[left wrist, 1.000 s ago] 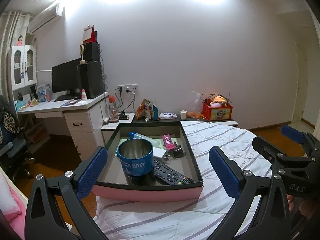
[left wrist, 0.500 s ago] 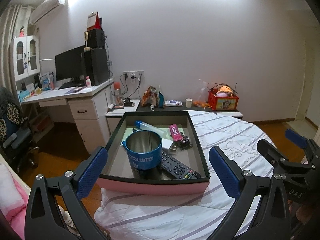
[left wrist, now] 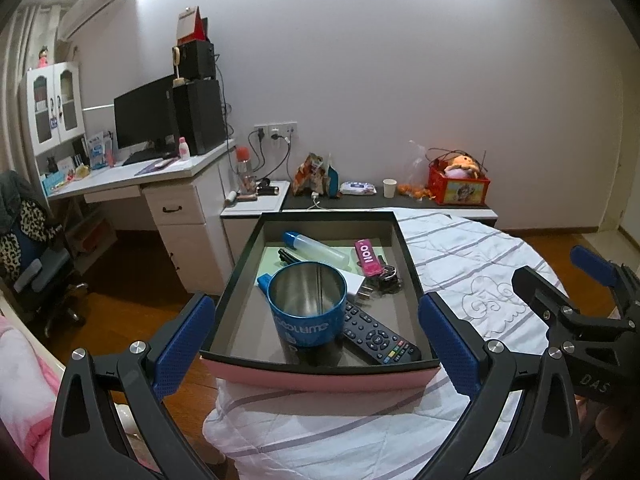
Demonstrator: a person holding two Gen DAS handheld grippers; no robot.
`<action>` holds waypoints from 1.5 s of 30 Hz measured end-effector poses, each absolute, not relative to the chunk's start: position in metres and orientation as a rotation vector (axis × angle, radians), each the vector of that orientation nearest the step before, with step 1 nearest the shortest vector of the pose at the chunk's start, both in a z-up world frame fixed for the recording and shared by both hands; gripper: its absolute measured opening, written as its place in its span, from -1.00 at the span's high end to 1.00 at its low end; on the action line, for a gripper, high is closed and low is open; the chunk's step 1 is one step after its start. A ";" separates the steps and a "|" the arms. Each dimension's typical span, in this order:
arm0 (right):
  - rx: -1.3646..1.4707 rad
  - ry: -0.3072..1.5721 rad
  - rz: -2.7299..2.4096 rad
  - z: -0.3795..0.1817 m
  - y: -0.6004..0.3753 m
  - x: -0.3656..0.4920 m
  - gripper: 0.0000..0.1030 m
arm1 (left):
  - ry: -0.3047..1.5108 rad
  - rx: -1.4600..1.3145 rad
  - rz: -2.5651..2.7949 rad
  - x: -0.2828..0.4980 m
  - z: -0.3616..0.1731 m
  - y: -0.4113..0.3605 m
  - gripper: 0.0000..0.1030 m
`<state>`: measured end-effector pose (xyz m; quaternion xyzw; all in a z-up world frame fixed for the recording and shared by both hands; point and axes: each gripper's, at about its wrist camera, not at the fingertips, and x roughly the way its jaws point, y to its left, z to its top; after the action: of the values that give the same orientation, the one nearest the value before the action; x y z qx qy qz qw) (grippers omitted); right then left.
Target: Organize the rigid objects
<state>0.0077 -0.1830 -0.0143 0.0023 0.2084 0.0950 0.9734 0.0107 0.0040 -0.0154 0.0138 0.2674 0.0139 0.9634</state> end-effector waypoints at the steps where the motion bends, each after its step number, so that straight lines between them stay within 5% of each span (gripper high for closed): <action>1: 0.005 0.421 0.195 -0.014 -0.182 0.009 -1.00 | 0.543 0.029 0.032 0.012 -0.016 0.005 -0.99; 45: 0.020 0.282 0.222 0.002 -0.191 -0.025 -1.00 | 0.344 0.048 0.058 -0.037 -0.002 -0.007 -0.99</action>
<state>-0.0246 -0.1906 0.0017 0.0101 0.1405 0.1106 0.9838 -0.0373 -0.0067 -0.0022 0.0239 0.1709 0.0290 0.9846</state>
